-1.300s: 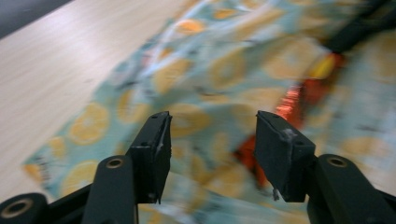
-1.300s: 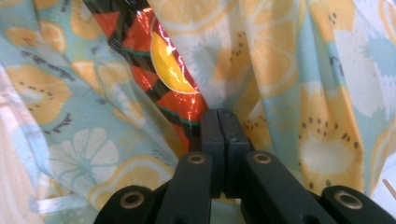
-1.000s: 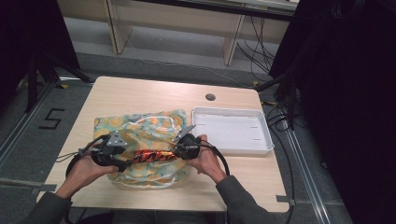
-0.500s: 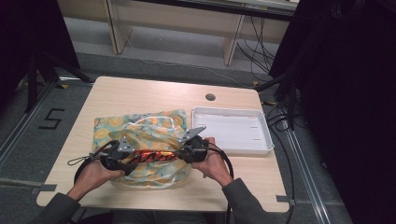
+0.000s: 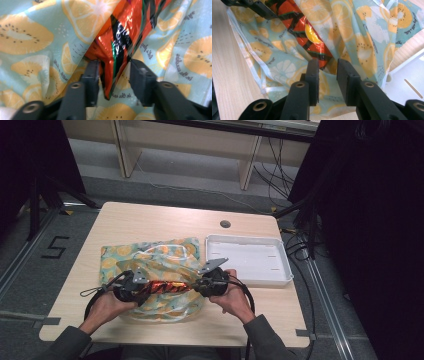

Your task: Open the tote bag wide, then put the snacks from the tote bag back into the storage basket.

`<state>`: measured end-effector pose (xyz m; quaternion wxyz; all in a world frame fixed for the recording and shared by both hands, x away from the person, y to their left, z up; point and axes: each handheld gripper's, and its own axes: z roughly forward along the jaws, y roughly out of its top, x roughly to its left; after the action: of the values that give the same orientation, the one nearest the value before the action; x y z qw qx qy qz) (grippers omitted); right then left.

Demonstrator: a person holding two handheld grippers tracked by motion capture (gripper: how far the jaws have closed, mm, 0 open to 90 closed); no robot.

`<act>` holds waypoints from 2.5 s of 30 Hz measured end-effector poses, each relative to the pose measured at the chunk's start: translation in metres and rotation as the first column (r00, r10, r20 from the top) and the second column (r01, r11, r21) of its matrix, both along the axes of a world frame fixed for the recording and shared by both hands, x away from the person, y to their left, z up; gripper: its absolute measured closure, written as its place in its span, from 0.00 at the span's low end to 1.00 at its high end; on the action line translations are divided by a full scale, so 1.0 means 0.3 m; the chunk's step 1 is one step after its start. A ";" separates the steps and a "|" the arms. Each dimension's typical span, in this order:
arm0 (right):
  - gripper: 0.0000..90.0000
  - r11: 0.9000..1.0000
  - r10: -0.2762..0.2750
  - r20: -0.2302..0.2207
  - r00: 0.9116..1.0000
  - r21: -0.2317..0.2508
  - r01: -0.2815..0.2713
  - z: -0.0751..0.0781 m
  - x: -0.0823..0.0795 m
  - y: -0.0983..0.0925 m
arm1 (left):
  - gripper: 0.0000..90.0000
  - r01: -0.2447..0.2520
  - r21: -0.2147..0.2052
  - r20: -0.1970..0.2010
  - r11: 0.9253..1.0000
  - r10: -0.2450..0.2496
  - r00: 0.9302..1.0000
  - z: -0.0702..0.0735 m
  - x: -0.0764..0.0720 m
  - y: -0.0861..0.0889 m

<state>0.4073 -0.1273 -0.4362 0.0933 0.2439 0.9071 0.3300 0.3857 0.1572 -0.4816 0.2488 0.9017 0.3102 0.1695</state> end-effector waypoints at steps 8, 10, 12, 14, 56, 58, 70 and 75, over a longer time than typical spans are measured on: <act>0.80 1.000 -0.012 0.019 1.000 -0.005 0.012 -0.001 0.004 -0.005 | 0.97 0.025 0.033 0.029 0.999 -0.026 0.999 0.011 -0.007 -0.003; 0.80 1.000 -0.019 0.002 1.000 -0.004 0.019 0.005 0.003 -0.011 | 0.98 0.040 0.018 0.029 0.999 -0.041 0.999 0.022 -0.016 -0.002; 0.80 0.999 -0.044 0.009 0.999 0.008 0.044 0.007 0.005 -0.017 | 0.98 0.058 0.021 0.035 0.998 -0.059 0.998 0.041 -0.026 -0.002; 0.80 0.999 -0.041 0.012 0.999 0.017 0.041 0.013 0.007 -0.024 | 0.98 0.082 0.033 0.038 0.996 -0.083 0.996 0.063 -0.035 0.002; 0.64 0.975 0.021 0.072 0.997 0.221 -0.036 0.067 -0.005 0.040 | 0.98 0.146 -0.219 0.041 0.965 -0.140 0.989 0.380 -0.086 0.147; 0.66 0.967 0.021 0.095 0.995 0.249 -0.044 0.070 0.003 0.052 | 0.98 0.147 -0.227 0.046 0.963 -0.140 0.989 0.383 -0.085 0.148; 0.75 0.956 0.046 0.137 0.989 0.281 -0.084 0.107 -0.018 0.104 | 0.98 0.129 -0.269 0.041 0.955 -0.122 0.992 0.397 -0.081 0.190; 0.76 0.933 0.031 0.124 0.992 0.352 -0.073 0.135 -0.026 0.102 | 0.98 0.103 -0.346 0.032 0.932 -0.098 0.995 0.403 -0.079 0.202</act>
<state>0.3996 -0.0966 -0.3958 0.0915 0.2130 0.8317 0.5045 0.3621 0.2179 -0.3608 0.4146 0.8571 0.2869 0.1054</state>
